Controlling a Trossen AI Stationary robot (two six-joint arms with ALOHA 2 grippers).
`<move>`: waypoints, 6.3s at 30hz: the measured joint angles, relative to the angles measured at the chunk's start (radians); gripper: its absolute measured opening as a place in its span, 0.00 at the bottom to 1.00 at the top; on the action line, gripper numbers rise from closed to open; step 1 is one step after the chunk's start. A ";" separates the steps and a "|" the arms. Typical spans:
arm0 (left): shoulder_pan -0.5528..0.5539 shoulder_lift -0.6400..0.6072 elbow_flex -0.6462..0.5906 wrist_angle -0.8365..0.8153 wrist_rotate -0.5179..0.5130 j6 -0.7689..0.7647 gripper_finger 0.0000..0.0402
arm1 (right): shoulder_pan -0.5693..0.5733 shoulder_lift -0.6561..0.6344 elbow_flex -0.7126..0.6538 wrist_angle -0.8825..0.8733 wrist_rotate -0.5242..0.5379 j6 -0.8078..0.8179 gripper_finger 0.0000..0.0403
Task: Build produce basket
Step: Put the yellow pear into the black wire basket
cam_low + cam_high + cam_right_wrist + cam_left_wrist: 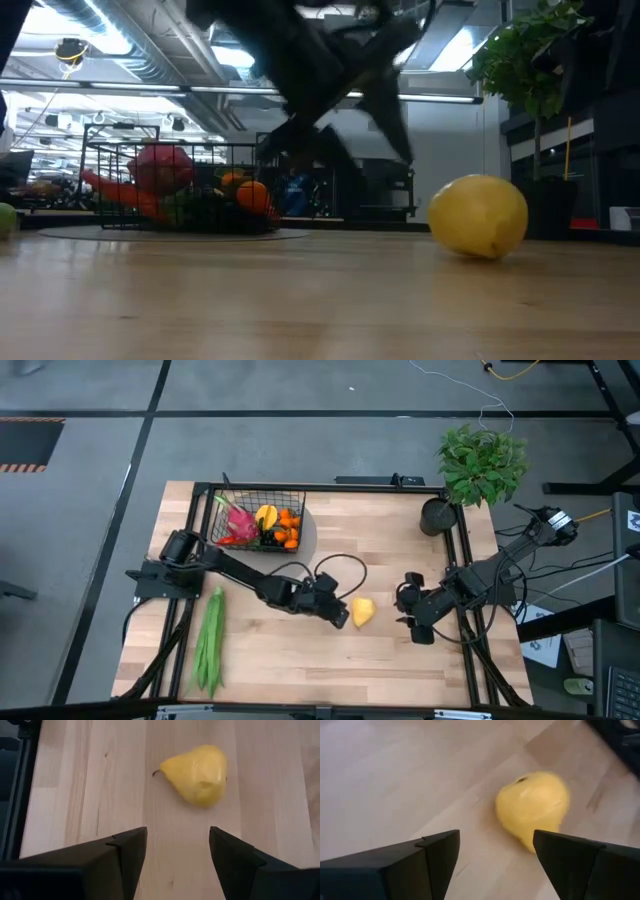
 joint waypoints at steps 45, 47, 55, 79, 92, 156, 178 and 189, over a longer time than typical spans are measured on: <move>-0.027 0.045 0.037 -0.033 0.097 0.115 0.60 | -0.186 0.372 -0.147 0.758 0.393 -0.120 0.50; -0.026 0.045 0.037 -0.034 0.090 0.116 0.60 | -0.190 0.363 -0.128 0.701 0.394 -0.146 0.50; -0.035 0.045 0.037 -0.057 0.167 0.134 0.60 | -0.152 0.346 -0.042 0.153 0.366 0.122 0.50; -0.102 0.029 0.036 -0.161 0.211 0.153 0.60 | -0.082 0.354 -0.174 0.495 0.256 0.101 0.50; -0.101 0.029 0.036 -0.160 0.207 0.152 0.60 | -0.205 0.518 -0.109 0.679 0.276 -0.089 0.50; -0.167 -0.067 0.037 -0.460 0.016 0.248 0.60 | -0.123 0.657 -0.002 0.757 0.260 -0.123 0.01; -0.325 -0.380 0.038 -1.023 -0.355 -0.115 0.60 | -0.394 0.485 0.479 0.361 0.299 -0.685 0.00; -0.326 -0.428 0.038 -1.332 -0.424 -0.265 0.60 | -0.742 0.632 0.868 0.355 -0.054 -0.724 0.00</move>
